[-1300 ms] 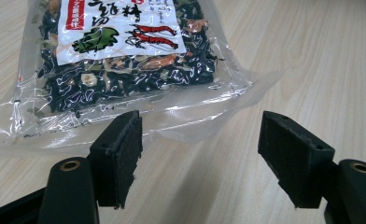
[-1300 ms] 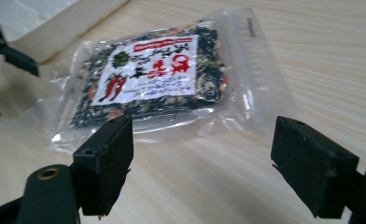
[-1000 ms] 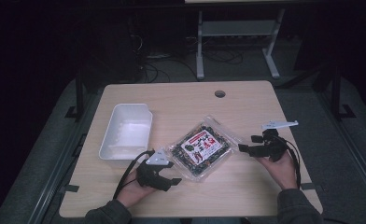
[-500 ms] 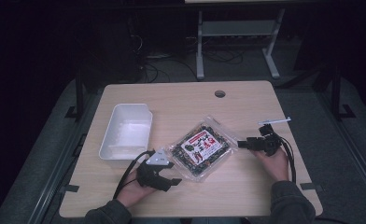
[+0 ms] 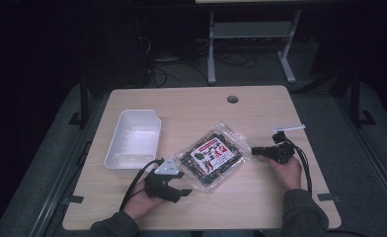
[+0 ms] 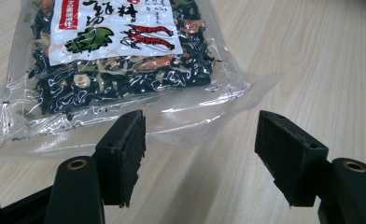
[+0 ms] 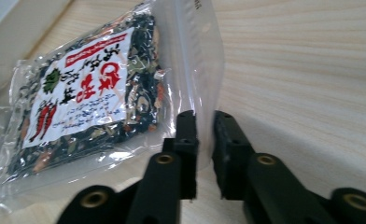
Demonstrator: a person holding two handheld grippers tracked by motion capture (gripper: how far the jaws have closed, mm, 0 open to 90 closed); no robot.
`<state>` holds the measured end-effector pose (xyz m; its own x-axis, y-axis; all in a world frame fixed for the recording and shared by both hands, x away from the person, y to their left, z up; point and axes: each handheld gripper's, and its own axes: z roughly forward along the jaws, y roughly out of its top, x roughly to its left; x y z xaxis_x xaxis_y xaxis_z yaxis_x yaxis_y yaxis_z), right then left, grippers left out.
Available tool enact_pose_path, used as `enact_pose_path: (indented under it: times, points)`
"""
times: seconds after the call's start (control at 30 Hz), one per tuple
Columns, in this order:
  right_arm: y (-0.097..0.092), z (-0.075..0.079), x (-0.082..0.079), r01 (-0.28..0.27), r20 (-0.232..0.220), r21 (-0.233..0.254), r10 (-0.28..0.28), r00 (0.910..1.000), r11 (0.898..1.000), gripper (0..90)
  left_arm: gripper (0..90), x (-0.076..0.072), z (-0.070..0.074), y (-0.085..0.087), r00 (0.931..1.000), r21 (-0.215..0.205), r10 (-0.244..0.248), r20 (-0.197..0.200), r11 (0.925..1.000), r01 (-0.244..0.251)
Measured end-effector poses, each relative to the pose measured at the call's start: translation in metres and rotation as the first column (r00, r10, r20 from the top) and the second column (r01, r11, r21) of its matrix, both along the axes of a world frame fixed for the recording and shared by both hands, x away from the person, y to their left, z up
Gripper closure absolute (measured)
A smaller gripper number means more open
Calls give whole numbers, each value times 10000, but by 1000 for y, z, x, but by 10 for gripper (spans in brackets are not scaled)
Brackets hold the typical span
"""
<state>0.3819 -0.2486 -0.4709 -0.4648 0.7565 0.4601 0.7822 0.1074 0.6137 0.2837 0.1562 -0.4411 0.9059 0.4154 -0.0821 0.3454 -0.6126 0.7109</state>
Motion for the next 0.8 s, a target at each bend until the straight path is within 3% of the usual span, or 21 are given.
enact_pose_path:
  times: [0.17,0.3,0.37,0.5,0.57,0.6,0.63,0.67,0.7,0.8]
  points:
    - [1,5,-3,-221,196,359,214,9996,9991,891,327,0,1,1,10000,-63,10,19,10000,-10]
    - [2,11,-6,-438,382,315,426,9984,9985,894,325,0,1,1,10000,-90,45,53,9999,-45]
    - [-1,22,-12,-568,719,667,520,9961,9962,895,317,0,2,2,10000,-138,84,42,9999,-83]
    - [-4,38,-19,-798,1037,671,726,9920,9946,897,297,-1,7,1,9997,-305,176,150,9994,-171]
    - [-3,56,-27,-1245,1475,609,1144,9824,9904,898,285,-1,10,2,9995,-400,229,203,9990,-221]
    - [-3,56,-27,-1245,1475,609,1144,9824,9904,898,285,0,12,2,9994,-497,278,194,9984,-268]
    - [-1,66,-32,-1564,1667,411,1475,9749,9868,898,281,0,13,1,9992,-606,331,221,9977,-317]
    - [-1,66,-32,-1564,1667,411,1475,9749,9868,898,281,1,15,1,9991,-655,350,240,9973,-334]
    - [1,77,-37,-1935,1840,226,1862,9651,9808,898,260,2,16,0,9989,-663,399,259,9971,-381]
    - [1,88,-43,-2151,2022,130,2081,9570,9765,898,246,5,21,-3,9979,-780,525,367,9957,-495]
